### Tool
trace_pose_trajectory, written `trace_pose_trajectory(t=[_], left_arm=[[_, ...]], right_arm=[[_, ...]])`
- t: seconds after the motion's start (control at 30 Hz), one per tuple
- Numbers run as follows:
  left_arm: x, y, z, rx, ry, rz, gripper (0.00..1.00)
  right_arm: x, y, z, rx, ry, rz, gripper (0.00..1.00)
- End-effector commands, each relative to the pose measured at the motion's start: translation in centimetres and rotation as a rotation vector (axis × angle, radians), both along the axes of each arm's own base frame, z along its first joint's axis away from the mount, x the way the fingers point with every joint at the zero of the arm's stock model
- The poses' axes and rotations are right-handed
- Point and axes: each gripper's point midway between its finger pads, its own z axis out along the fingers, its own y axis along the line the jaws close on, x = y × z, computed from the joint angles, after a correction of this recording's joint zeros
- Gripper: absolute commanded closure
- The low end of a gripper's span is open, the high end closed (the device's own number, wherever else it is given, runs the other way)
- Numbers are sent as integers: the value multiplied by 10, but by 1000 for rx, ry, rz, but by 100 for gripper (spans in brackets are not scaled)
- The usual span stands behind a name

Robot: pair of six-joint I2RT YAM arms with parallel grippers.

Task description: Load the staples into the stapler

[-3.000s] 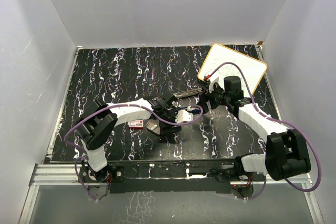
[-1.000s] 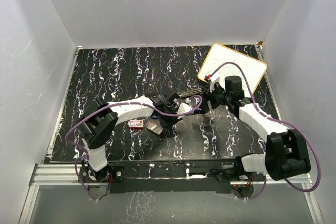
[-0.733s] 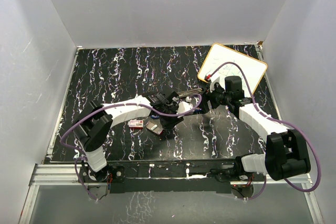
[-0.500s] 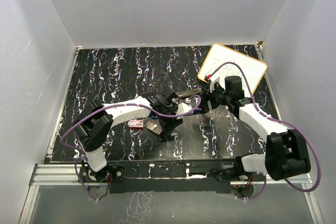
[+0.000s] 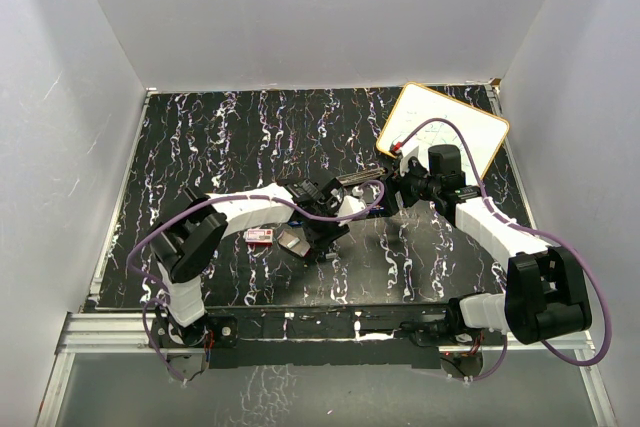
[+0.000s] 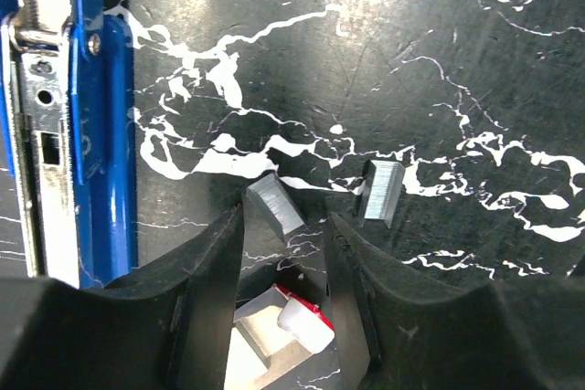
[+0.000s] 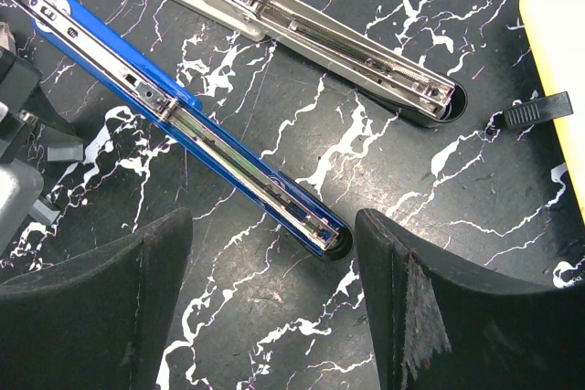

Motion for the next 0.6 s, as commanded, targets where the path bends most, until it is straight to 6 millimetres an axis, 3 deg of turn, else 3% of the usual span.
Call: trace_pose_trajectory(t=[0.0, 0.57], left_arm=[[9, -3, 5, 9, -25, 56, 63], [3, 8, -7, 44, -15, 45, 83]], right_arm=[[14, 2, 31, 19, -100, 8, 26], [15, 1, 33, 18, -107, 7, 26]])
